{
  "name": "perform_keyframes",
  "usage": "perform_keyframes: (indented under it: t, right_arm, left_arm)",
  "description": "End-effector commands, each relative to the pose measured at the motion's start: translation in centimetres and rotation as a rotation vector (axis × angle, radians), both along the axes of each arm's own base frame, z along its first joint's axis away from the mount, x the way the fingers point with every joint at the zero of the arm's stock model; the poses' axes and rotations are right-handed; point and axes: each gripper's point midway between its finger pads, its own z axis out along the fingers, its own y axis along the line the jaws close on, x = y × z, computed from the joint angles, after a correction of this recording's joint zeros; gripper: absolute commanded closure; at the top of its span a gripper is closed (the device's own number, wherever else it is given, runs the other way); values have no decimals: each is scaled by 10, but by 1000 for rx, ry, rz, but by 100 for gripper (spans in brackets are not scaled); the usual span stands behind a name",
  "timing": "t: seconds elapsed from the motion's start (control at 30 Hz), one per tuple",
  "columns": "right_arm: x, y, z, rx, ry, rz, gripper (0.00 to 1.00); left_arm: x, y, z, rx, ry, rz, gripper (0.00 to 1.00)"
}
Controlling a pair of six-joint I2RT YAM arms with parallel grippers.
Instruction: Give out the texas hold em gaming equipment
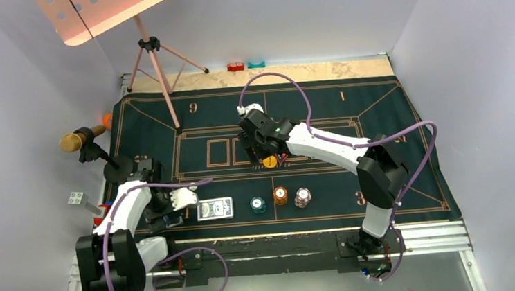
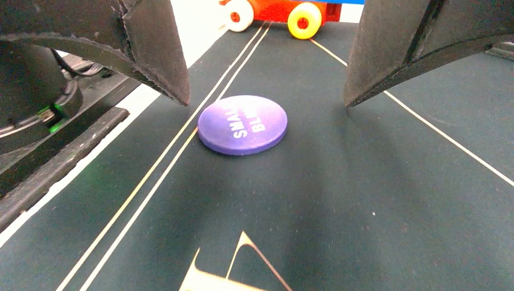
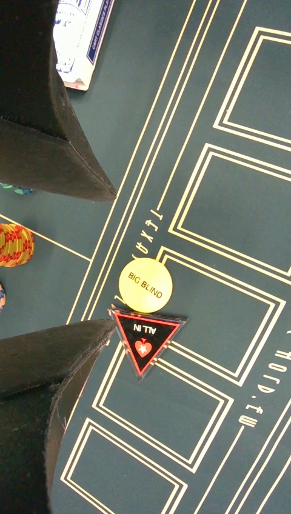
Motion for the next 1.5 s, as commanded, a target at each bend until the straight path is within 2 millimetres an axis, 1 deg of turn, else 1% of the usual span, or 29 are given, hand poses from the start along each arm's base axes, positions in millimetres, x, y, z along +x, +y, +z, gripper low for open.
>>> perform_keyframes:
  t: [0.0,0.1,0.2,0.3,0.37,0.47,0.63,0.8,0.9,1.03,1.13,1.2,1.3,1.4,1.47]
  right_arm:
    - [14,5,25,37,-64,-20,26]
    - [17,4,29,39,-75,-23,26]
    - [19,2,32,41,-82,-30,26]
    - [20,0,32,43,-84,-36,26]
    - [20,-1,32,46,-86,-42,26]
    - [20,-2,34,52,-93,-48,26]
    - [20,-4,38,63,-106,-57,26]
    - [21,-8,41,68,-119,-67,26]
    - [21,-8,41,72,-123,-68,26]
    - [22,-5,42,87,-124,-63,27]
    - [23,-4,41,90,-121,-62,28]
    - [22,-4,40,90,-122,-60,28]
    - [22,-3,39,93,-122,-59,28]
    - [21,-3,37,99,-116,-56,28]
    - [20,-3,37,101,-117,-56,28]
  left_arm:
    - [10,-20,5,-97,-44,66,0]
    - [12,-15,-6,-70,-68,72,0]
    - [7,-8,-21,-25,-74,57,0]
    - [9,-7,-22,-24,-86,63,0]
    - [12,-1,-22,13,-99,57,0]
    - [26,6,-20,48,-146,65,0]
    - [64,15,-11,82,-235,163,0]
    - [81,22,-17,114,-252,187,0]
    - [94,25,-17,124,-306,189,0]
    - [107,21,-10,93,-344,223,0]
    - [110,14,0,52,-353,244,0]
    - [110,3,9,-4,-361,247,0]
    - [113,-6,20,-42,-389,249,0]
    - [113,-10,21,-48,-391,249,0]
    - [109,-15,20,-54,-369,250,0]
